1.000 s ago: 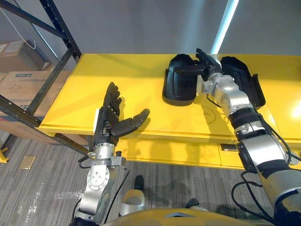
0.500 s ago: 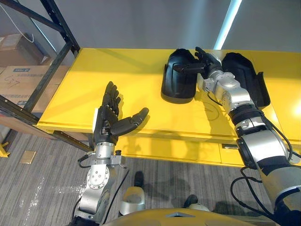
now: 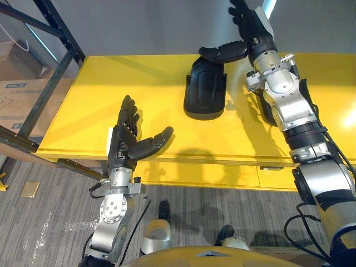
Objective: Walk over and take three plastic housings, then place them on the shelf
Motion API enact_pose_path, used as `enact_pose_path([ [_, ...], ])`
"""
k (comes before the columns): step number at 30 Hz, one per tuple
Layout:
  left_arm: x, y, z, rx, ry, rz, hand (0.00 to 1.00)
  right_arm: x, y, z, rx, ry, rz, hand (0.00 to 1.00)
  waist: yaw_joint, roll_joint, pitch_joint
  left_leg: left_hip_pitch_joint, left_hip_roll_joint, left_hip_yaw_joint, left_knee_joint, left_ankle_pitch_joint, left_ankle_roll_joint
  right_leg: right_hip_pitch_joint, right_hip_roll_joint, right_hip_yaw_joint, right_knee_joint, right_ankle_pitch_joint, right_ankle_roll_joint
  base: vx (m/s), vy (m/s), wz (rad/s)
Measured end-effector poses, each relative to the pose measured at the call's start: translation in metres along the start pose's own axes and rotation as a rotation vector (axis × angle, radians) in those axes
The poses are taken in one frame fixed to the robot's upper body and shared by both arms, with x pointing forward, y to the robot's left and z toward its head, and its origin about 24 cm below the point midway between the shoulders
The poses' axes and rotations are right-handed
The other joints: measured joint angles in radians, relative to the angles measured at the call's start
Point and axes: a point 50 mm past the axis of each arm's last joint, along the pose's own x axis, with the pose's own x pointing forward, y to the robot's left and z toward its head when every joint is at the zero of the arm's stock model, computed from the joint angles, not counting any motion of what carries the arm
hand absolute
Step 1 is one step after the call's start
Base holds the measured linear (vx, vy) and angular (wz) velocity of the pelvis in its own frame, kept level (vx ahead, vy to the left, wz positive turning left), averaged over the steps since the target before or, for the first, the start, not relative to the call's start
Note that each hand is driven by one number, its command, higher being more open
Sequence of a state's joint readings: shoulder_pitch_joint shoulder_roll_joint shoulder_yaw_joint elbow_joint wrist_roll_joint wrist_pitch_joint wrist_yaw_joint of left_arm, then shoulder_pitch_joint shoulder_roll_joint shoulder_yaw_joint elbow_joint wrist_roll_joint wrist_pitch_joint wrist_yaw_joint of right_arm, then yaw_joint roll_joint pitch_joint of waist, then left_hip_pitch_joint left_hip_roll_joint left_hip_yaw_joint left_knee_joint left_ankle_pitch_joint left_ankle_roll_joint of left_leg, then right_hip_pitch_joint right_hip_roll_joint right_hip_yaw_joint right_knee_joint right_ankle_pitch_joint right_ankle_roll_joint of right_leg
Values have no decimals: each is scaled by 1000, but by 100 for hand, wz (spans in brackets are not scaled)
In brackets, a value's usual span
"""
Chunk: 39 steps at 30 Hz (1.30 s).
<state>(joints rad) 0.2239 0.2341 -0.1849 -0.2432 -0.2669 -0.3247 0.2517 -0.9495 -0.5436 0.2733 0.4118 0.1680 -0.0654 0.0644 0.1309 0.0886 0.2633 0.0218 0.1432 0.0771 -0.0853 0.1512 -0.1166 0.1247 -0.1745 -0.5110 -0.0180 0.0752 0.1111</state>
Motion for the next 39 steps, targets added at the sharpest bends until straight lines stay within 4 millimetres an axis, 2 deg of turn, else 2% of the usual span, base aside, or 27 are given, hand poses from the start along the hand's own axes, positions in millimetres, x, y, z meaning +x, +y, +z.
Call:
enact_pose_path([
  [2,2,3,2,5,-13,8,100,-5,7,-3,-8,9,81,100,-3,0,0,3,0,3,0,0,0,0,0,3,0,0,0,6,-7,-3],
  [8,3,10,13,22,-57,16,100,-41,25,-52,-43,242,351,100,1,-8,2,3,1,4,-4,-1,-1,0,0,4,1,-1,0,0,-1,-1],
  [10,3,15,14,38,-61,23,100,-51,26,-59,-50,279,388,100,0,-12,4,2,1,4,-4,-1,-1,0,0,4,1,-1,0,0,0,0],
  [13,3,20,15,53,-63,38,100,-54,21,-58,-78,288,414,100,-5,-23,9,3,1,7,-4,-1,-1,-2,1,7,1,0,0,-1,-3,-1],
  [17,2,22,15,63,-62,40,100,-56,13,-45,-124,244,462,100,-7,-36,7,4,2,14,-3,-1,-1,-6,1,15,1,0,0,5,-9,-5],
  [25,5,32,20,101,-78,59,100,-79,31,-52,-46,245,577,100,-18,-49,4,4,3,24,-4,-3,-3,-12,1,25,2,1,0,-1,-6,-3],
  [32,5,32,21,103,-81,50,100,-88,39,-35,-25,165,697,100,-23,-55,3,2,5,28,-4,-4,-4,-17,3,30,2,1,0,-4,-3,-2],
  [39,6,33,22,110,-85,51,100,-98,48,-39,-5,177,772,100,-21,-60,1,1,5,28,-4,-5,-4,-18,3,30,2,1,0,0,0,0],
])
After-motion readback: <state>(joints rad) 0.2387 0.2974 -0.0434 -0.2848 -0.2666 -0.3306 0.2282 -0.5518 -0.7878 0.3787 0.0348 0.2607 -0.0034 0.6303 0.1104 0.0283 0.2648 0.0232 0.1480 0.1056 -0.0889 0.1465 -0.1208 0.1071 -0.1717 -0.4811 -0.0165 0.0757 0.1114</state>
